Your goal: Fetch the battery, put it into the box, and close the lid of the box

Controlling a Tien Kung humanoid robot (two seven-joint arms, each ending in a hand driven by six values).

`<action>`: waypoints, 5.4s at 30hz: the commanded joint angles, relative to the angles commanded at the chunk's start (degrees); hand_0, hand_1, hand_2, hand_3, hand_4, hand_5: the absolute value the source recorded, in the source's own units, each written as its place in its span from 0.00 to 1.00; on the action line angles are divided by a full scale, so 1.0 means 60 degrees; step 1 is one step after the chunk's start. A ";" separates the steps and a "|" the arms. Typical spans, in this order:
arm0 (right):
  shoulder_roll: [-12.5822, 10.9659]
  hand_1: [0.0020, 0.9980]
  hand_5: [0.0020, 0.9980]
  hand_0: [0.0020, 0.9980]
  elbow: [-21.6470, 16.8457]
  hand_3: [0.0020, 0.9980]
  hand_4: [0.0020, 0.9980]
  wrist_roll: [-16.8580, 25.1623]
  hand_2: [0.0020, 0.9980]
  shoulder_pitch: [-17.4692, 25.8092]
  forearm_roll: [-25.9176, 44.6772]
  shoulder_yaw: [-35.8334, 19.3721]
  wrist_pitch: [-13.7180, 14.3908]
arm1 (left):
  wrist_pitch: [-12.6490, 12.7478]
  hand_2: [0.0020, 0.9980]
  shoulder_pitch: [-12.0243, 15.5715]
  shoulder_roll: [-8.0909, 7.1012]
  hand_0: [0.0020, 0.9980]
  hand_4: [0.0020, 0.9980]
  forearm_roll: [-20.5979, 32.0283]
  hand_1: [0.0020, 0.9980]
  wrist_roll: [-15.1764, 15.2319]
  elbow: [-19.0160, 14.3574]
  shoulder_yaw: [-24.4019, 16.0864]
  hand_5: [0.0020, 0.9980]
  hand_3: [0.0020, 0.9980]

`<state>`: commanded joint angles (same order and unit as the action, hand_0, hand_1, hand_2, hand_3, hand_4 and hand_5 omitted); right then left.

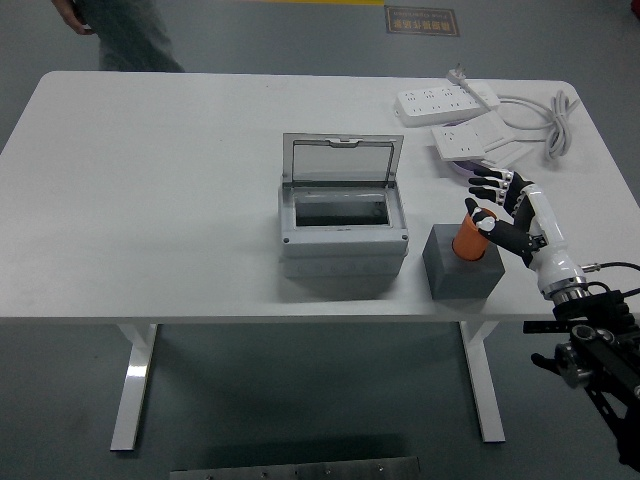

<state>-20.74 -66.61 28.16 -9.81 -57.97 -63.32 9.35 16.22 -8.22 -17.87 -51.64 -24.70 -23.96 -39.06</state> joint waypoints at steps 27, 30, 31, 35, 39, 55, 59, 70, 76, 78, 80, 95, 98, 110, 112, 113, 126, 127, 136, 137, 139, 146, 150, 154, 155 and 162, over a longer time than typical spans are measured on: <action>0.0011 0.68 0.00 0.74 0.0284 0.73 0.72 -0.0110 0.69 -0.0065 -0.0262 0.0349 -0.0048 | -0.0058 0.57 -0.0049 0.0036 0.63 0.50 -0.0082 0.70 -0.0041 -0.0015 -0.0023 0.00 0.54; -0.0032 0.68 0.00 0.74 0.0303 0.73 0.73 -0.0141 0.69 -0.0126 -0.0253 0.0501 -0.0066 | -0.0066 0.57 -0.0065 0.0036 0.63 0.50 -0.0084 0.70 -0.0045 -0.0016 -0.0025 0.00 0.54; -0.0045 0.68 0.00 0.74 0.0305 0.73 0.73 -0.0147 0.69 -0.0140 -0.0249 0.0541 -0.0068 | -0.0068 0.57 -0.0070 0.0036 0.63 0.50 -0.0083 0.70 -0.0044 -0.0016 -0.0024 0.00 0.54; -0.0074 0.68 0.00 0.73 0.0316 0.73 0.73 -0.0159 0.69 -0.0157 -0.0231 0.0612 -0.0070 | -0.0071 0.57 -0.0081 0.0039 0.63 0.50 -0.0081 0.70 -0.0039 -0.0014 -0.0022 0.00 0.54; -0.0082 0.68 0.00 0.73 0.0326 0.73 0.73 -0.0158 0.69 -0.0150 -0.0209 0.0630 -0.0071 | -0.0071 0.57 -0.0081 0.0036 0.63 0.50 -0.0088 0.70 -0.0036 -0.0014 -0.0027 0.00 0.54; -0.0125 0.67 0.00 0.71 0.0394 0.72 0.73 -0.0112 0.68 -0.0039 -0.0048 0.0587 -0.0061 | -0.0082 0.57 -0.0158 0.0027 0.63 0.50 -0.0094 0.70 0.0064 0.0006 0.0009 0.00 0.54; -0.0122 0.64 0.00 0.70 0.0399 0.67 0.73 -0.0112 0.66 -0.0025 -0.0039 0.0574 -0.0057 | -0.0087 0.57 -0.0167 0.0028 0.63 0.50 -0.0089 0.70 0.0089 0.0010 0.0025 0.00 0.54; -0.0139 0.60 0.00 0.68 0.0431 0.60 0.72 -0.0147 0.62 -0.0053 0.0056 0.0657 -0.0025 | -0.0107 0.57 -0.0222 0.0013 0.63 0.50 -0.0151 0.70 0.0125 0.0021 0.0027 0.00 0.54; -0.0144 0.55 0.00 0.64 0.0455 0.58 0.70 -0.0154 0.58 -0.0062 0.0077 0.0712 -0.0002 | -0.0125 0.57 -0.0214 0.0014 0.63 0.50 -0.0212 0.70 0.0110 0.0024 -0.0005 0.00 0.54; -0.0146 0.55 0.00 0.64 0.0458 0.58 0.70 -0.0154 0.58 -0.0063 0.0085 0.0733 0.0008 | -0.0132 0.57 -0.0210 0.0017 0.63 0.50 -0.0227 0.70 0.0110 0.0026 -0.0012 0.00 0.54; -0.0148 0.55 0.00 0.64 0.0461 0.58 0.70 -0.0154 0.58 -0.0067 0.0090 0.0753 0.0018 | -0.0139 0.57 -0.0207 0.0019 0.63 0.50 -0.0235 0.70 0.0112 0.0028 -0.0018 0.00 0.54; -0.0139 0.51 0.00 0.60 0.0510 0.55 0.68 -0.0167 0.55 -0.0075 0.0123 0.0848 0.0146 | -0.0220 0.57 -0.0187 0.0048 0.63 0.50 -0.0457 0.70 0.0085 0.0038 -0.0129 0.00 0.54; -0.0127 0.51 0.00 0.60 0.0535 0.55 0.68 -0.0165 0.55 -0.0074 0.0156 0.0852 0.0176 | -0.0234 0.57 -0.0186 0.0054 0.63 0.50 -0.0511 0.70 0.0076 0.0038 -0.0152 0.00 0.54; -0.0110 0.52 0.00 0.63 0.0552 0.55 0.63 -0.0154 0.54 -0.0121 0.0135 0.0832 0.0260 | -0.0297 0.57 -0.0200 0.0101 0.63 0.50 -0.0693 0.70 0.0037 0.0040 -0.0248 0.00 0.54; -0.0106 0.51 0.00 0.62 0.0551 0.55 0.63 -0.0150 0.54 -0.0134 0.0121 0.0832 0.0286 | -0.0296 0.57 -0.0198 0.0107 0.63 0.50 -0.0703 0.70 0.0038 0.0040 -0.0256 0.00 0.54; -0.0103 0.51 0.00 0.62 0.0550 0.55 0.63 -0.0148 0.54 -0.0138 0.0115 0.0832 0.0298 | -0.0294 0.57 -0.0197 0.0110 0.63 0.50 -0.0702 0.70 0.0041 0.0040 -0.0257 0.00 0.54; -0.0070 0.50 0.00 0.64 0.0527 0.52 0.58 -0.0185 0.52 -0.0169 0.0068 0.0824 0.0406 | -0.0229 0.57 -0.0197 0.0123 0.63 0.50 -0.0660 0.70 0.0099 0.0043 -0.0254 0.00 0.54; -0.0067 0.50 0.00 0.64 0.0525 0.52 0.58 -0.0191 0.52 -0.0175 0.0062 0.0825 0.0414 | -0.0220 0.57 -0.0199 0.0124 0.63 0.50 -0.0655 0.70 0.0105 0.0044 -0.0254 0.00 0.54; -0.0044 0.47 0.00 0.64 0.0535 0.48 0.60 -0.0214 0.49 -0.0184 0.0036 0.0842 0.0443 | -0.0205 0.57 -0.0207 0.0122 0.63 0.50 -0.0660 0.70 0.0129 0.0045 -0.0273 0.00 0.54; -0.0043 0.47 0.00 0.64 0.0539 0.48 0.60 -0.0214 0.49 -0.0184 0.0036 0.0847 0.0446 | -0.0207 0.57 -0.0208 0.0121 0.63 0.50 -0.0663 0.70 0.0130 0.0045 -0.0277 0.00 0.54; -0.0040 0.47 0.00 0.64 0.0547 0.48 0.60 -0.0216 0.49 -0.0184 0.0032 0.0852 0.0449 | -0.0213 0.57 -0.0210 0.0121 0.63 0.50 -0.0675 0.70 0.0130 0.0046 -0.0286 0.00 0.54; -0.0030 0.42 0.00 0.61 0.0570 0.41 0.57 -0.0205 0.44 -0.0191 0.0013 0.0850 0.0484 | -0.0236 0.57 -0.0212 0.0130 0.63 0.50 -0.0709 0.70 0.0122 0.0046 -0.0307 0.00 0.54; -0.0026 0.40 0.00 0.53 0.0577 0.39 0.56 -0.0185 0.41 -0.0194 0.0009 0.0843 0.0517 | -0.0245 0.57 -0.0215 0.0126 0.63 0.50 -0.0713 0.70 0.0121 0.0046 -0.0325 0.00 0.54; -0.0019 0.40 0.00 0.42 0.0581 0.39 0.53 -0.0188 0.41 -0.0193 -0.0016 0.0848 0.0555 | -0.0254 0.57 -0.0214 0.0126 0.63 0.50 -0.0730 0.70 0.0117 0.0046 -0.0346 0.00 0.54; -0.0017 0.40 0.00 0.42 0.0582 0.39 0.53 -0.0192 0.41 -0.0192 -0.0023 0.0852 0.0564 | -0.0258 0.57 -0.0214 0.0128 0.63 0.50 -0.0735 0.70 0.0114 0.0045 -0.0350 0.00 0.54; -0.0006 0.39 0.00 0.43 0.0594 0.39 0.53 -0.0196 0.41 -0.0192 -0.0036 0.0879 0.0616 | -0.0276 0.57 -0.0209 0.0137 0.63 0.50 -0.0783 0.70 0.0105 0.0045 -0.0374 0.00 0.54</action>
<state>-20.77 -63.04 26.98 -10.96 -58.18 -58.05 13.05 14.57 -9.48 -17.05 -56.34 -24.07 -23.69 -41.30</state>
